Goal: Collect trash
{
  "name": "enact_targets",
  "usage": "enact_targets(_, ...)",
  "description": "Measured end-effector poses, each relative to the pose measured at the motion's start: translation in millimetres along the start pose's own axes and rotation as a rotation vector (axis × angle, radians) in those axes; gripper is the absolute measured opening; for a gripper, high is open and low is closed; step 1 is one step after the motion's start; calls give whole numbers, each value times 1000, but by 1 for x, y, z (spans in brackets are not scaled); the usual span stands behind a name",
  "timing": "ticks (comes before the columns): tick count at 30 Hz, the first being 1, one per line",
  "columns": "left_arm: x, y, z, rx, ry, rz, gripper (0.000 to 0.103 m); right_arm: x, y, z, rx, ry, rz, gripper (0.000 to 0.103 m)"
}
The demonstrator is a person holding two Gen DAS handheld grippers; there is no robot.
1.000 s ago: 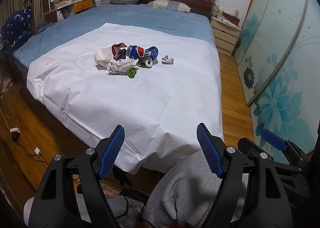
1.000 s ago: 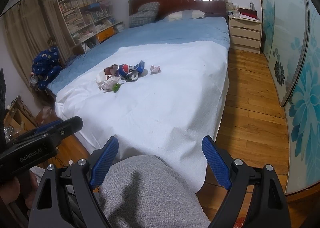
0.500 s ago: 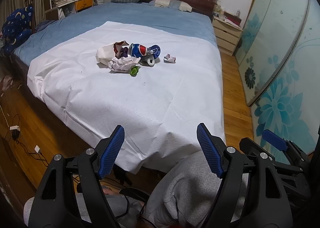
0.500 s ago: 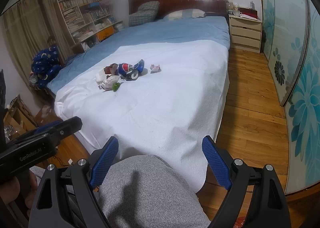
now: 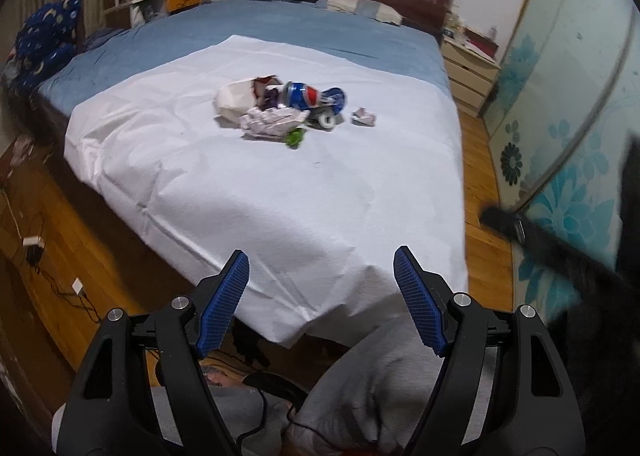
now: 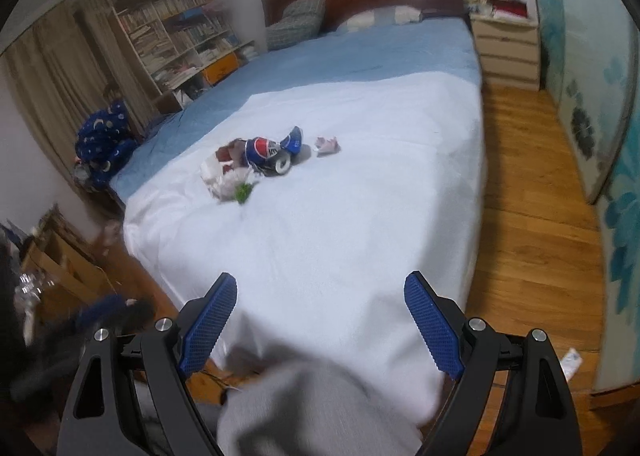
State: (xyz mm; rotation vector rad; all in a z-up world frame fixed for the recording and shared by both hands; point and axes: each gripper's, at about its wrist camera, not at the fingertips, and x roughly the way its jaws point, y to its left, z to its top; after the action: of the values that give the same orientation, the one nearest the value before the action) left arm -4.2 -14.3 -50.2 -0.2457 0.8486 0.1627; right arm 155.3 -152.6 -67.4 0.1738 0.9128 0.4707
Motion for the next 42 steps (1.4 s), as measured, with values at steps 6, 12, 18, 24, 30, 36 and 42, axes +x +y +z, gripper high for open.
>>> enact_targets(6, 7, 24, 8, -74, 2, 13, 77, 110, 36, 68, -77, 47, 56, 87)
enact_targets(12, 19, 37, 14, -108, 26, 17, 77, 222, 66, 97, -24, 199, 145, 83)
enact_targets(18, 28, 45, 20, -131, 49, 11, 77, 253, 79, 96, -39, 213, 208, 28)
enact_targets(24, 40, 53, 35, -150, 62, 6, 77, 217, 77, 96, -69, 163, 277, 9)
enact_targets(30, 73, 54, 64, -145, 98, -15, 77, 157, 54, 101, -52, 103, 337, 6)
enact_targets(36, 117, 50, 91, -150, 139, -48, 77, 108, 13, 105, 2, 42, 342, 6)
enact_targets(42, 151, 28, 106, -94, 143, -83, 77, 64, -45, 85, 126, 15, 307, 6)
